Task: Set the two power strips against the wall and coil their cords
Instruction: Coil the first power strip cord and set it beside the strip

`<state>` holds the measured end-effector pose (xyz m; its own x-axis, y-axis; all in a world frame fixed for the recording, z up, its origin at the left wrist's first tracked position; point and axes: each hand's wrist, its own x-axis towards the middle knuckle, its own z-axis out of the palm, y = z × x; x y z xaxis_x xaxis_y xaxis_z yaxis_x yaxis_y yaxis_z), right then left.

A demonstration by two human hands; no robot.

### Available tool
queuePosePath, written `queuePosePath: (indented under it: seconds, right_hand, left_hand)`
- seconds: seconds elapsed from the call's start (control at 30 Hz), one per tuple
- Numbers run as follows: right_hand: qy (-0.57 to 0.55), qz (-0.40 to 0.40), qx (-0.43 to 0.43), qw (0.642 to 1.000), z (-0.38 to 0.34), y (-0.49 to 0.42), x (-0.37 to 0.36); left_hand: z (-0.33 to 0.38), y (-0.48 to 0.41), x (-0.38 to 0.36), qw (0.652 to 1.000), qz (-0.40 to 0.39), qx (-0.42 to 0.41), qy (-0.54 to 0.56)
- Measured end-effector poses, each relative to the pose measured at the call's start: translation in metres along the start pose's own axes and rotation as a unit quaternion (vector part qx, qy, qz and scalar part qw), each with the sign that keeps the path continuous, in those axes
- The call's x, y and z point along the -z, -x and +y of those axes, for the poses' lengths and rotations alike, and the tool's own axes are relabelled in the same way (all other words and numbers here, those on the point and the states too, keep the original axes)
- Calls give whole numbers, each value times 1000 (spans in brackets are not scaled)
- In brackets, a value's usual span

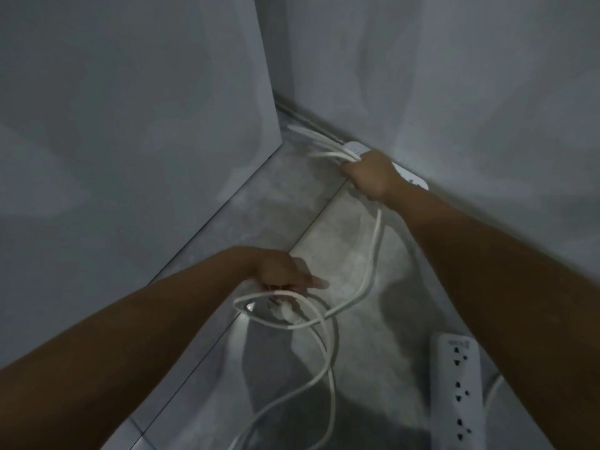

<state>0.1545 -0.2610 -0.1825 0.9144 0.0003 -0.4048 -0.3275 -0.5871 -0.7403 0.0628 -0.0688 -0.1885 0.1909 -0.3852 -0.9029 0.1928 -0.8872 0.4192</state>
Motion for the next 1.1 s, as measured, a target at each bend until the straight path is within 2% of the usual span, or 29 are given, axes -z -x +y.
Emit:
queuePosePath:
  seconds: [0.1,0.23,0.33,0.4,0.47,0.57,0.63,0.67,0.73,0.77,0.83,0.9,0.93,1.0,1.03,1.1]
  right_hand:
    - [0,29,-42,999,-2,-2,7]
    - [-136,99,-74,983,-4,-4,13]
    - [-138,112,-72,981,-3,-6,14]
    - [-133,112,-67,982,-2,-7,12]
    - [-114,110,-57,986,0,-8,9]
    - [-71,114,-31,990,3,-11,7]
    - [-66,118,-25,991,2,-10,7]
    - [-69,119,-23,990,2,-10,6]
    - [-76,117,-24,990,2,-10,5]
    - [-77,115,-23,990,2,-10,3]
    - [-48,108,-19,993,2,-10,0]
    - [-4,89,-3,996,2,-8,-5]
    - [9,83,6,996,2,-7,-7]
    - [26,77,9,997,0,-6,-9]
    - [35,67,1,997,-1,-6,-9]
    - [44,42,-18,998,-3,-6,-9]
  left_hand:
    - [-1,4,6,997,-46,61,-27]
    - [0,-2,0,979,-104,156,-77]
    - [-6,-6,2,976,-92,184,-71]
    - [-10,-4,5,970,-57,192,-139]
    - [-11,3,9,938,-22,221,-267]
    - [-13,12,13,848,-24,295,-440]
    - [-18,15,11,810,-64,357,-460]
    - [-21,18,10,806,-77,376,-450]
    - [-25,27,13,833,-96,389,-382]
    - [-26,32,18,865,-87,367,-330]
    - [-27,39,35,944,21,256,-206]
    - [-17,47,51,975,171,128,-62]
    - [-7,49,57,967,246,60,23]
    - [16,46,63,907,372,-54,188]
    - [27,40,64,866,400,-90,288]
    - [40,27,64,768,363,-130,511]
